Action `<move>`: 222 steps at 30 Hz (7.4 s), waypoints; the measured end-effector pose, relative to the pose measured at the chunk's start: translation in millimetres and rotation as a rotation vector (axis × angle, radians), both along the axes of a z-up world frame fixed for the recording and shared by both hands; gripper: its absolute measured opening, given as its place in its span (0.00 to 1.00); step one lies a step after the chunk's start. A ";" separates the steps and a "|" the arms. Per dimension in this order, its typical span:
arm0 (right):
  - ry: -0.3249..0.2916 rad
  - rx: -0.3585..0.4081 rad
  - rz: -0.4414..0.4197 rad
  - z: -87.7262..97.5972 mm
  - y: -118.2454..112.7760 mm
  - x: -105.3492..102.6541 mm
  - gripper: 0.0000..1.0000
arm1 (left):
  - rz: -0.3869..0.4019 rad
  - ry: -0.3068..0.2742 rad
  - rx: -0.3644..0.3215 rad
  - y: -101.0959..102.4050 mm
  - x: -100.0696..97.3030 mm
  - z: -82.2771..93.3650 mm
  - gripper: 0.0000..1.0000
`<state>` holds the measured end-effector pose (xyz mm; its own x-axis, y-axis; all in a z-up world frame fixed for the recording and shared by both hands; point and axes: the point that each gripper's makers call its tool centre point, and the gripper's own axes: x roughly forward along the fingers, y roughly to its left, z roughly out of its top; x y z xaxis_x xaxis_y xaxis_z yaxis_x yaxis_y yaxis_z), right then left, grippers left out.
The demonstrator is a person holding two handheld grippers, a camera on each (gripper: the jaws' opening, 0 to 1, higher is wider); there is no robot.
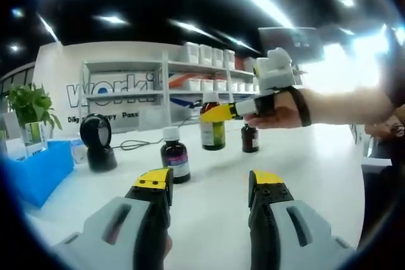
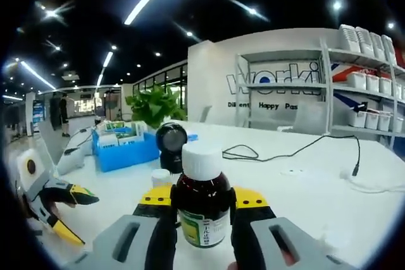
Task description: Rotate the medicine bottle to make it face forward pick up the medicine bottle inspect the drug traceability code place the medicine on the table
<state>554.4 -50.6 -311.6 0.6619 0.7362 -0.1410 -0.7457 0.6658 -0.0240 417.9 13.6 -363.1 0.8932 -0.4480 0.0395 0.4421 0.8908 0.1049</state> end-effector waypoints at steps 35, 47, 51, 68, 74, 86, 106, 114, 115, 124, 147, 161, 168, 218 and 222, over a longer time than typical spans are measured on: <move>-0.046 0.099 0.009 140.4 66.8 38.0 0.28 | -0.007 0.000 -0.016 0.4 -0.1 1.1 0.39; -0.053 0.089 -0.083 127.3 88.3 72.5 0.28 | -0.008 -0.002 -0.019 0.1 -0.4 2.0 0.39; -0.041 0.086 -0.093 112.2 100.2 74.2 0.28 | -0.007 -0.002 -0.019 0.4 -0.5 2.0 0.39; 0.003 0.062 -0.135 76.9 119.8 100.4 0.28 | -0.013 -0.002 -0.019 -1.4 -1.4 2.3 0.39; 0.010 0.055 -0.154 68.2 120.7 105.0 0.28 | -0.015 -0.002 -0.021 -1.4 -1.3 2.5 0.39; 0.050 0.033 -0.159 43.4 117.4 112.6 0.28 | -0.017 -0.003 -0.019 -2.0 -1.7 2.8 0.39; 0.109 0.026 -0.199 7.8 103.7 127.3 0.28 | -0.020 0.001 -0.017 -2.4 -1.2 1.5 0.38; 0.131 0.027 -0.205 -1.5 104.3 130.6 0.28 | -0.022 0.002 -0.018 -2.1 -0.7 1.0 0.38; 0.134 0.027 -0.206 -2.3 104.4 131.1 0.28 | -0.021 0.002 -0.018 -2.0 -0.7 1.0 0.38; 0.136 0.029 -0.188 -4.4 109.2 127.0 0.28 | -0.024 0.002 -0.019 -3.0 -0.9 1.3 0.38; 0.116 0.023 -0.093 -5.3 132.8 109.0 0.28 | -0.031 0.001 -0.023 -3.5 -1.2 1.8 0.38; 0.113 0.016 -0.078 -6.6 129.7 109.4 0.28 | -0.032 0.001 -0.019 -4.0 -1.3 1.4 0.38; 0.108 0.043 -0.086 5.7 118.2 108.6 0.28 | -0.033 0.001 -0.018 -4.4 -1.4 1.3 0.38; -0.046 0.093 -0.153 44.3 -6.4 37.3 0.28 | -0.021 0.003 0.003 -5.1 -1.0 -0.3 0.38; -0.059 0.084 -0.167 32.4 -11.2 30.1 0.28 | -0.021 0.004 0.005 -4.9 -0.9 -0.8 0.38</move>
